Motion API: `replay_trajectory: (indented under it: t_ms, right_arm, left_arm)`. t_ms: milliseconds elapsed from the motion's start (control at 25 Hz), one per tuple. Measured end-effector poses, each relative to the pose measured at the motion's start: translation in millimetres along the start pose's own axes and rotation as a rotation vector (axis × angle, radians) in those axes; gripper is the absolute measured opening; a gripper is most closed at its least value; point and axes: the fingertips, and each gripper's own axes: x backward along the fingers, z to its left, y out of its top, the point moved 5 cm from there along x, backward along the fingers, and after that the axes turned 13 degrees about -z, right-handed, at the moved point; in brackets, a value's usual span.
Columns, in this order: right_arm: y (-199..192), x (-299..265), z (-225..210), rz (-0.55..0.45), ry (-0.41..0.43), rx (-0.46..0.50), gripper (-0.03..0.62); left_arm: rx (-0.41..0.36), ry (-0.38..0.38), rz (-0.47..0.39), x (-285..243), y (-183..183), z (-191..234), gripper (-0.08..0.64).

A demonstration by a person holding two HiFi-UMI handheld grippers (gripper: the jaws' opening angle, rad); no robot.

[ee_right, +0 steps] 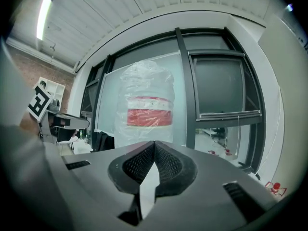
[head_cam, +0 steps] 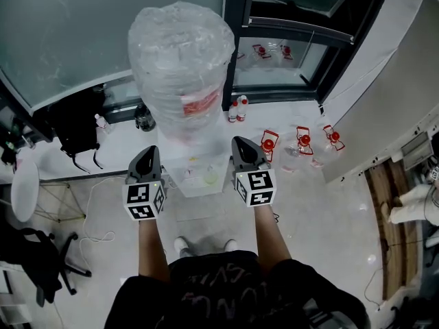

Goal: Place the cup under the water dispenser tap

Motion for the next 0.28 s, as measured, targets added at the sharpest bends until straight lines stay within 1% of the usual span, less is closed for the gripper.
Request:
replay_trajectory:
  t_ms: [280]
  right_arm:
    - [2.1,-0.7,2.0,-0.010,-0.008,0.003,0.011]
  left_arm:
    - [0.023,-0.015,-0.012,-0.5,5.1,-2.3,0.011]
